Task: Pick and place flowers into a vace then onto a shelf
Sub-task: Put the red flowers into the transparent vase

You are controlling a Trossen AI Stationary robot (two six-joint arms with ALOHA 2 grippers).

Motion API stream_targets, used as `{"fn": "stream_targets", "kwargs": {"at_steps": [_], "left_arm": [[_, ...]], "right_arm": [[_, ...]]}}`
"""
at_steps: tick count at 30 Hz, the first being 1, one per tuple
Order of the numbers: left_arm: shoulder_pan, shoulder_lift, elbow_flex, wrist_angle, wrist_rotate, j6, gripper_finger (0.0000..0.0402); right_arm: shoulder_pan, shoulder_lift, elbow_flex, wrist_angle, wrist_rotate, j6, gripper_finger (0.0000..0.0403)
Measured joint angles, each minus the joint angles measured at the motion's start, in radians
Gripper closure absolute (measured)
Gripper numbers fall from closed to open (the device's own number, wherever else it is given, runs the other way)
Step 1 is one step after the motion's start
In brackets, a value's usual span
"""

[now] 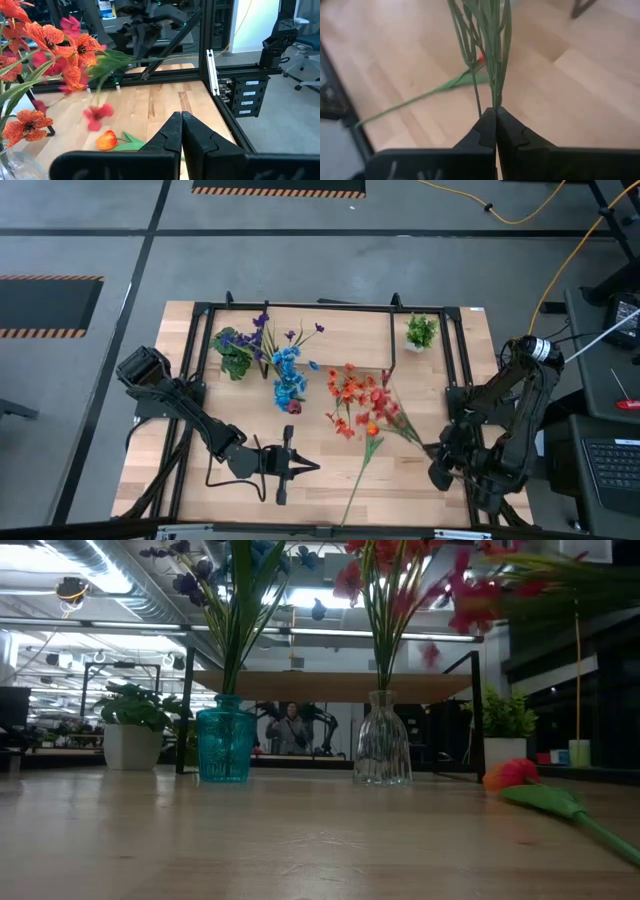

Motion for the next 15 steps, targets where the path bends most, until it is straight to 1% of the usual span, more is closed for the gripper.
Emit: {"fn": "stream_targets", "kwargs": {"at_steps": [4, 6, 11, 15], "left_arm": [[0.000, 0.000, 0.000, 0.000, 0.000, 0.000, 0.0398], [0.000, 0.000, 0.000, 0.000, 0.000, 0.000, 0.0396], [0.000, 0.000, 0.000, 0.000, 0.000, 0.000, 0.0400], [0.000, 0.000, 0.000, 0.000, 0.000, 0.000, 0.0399]], "right_arm": [[0.018, 0.000, 0.000, 0.067, 0.002, -0.047, 0.0403], [0.025, 0.000, 0.000, 0.098, 0.031, -0.083, 0.0403], [0.053, 0.000, 0.000, 0.245, 0.158, -0.274, 0.0403], [0.069, 0.000, 0.000, 0.364, 0.298, -0.453, 0.0403]]}}
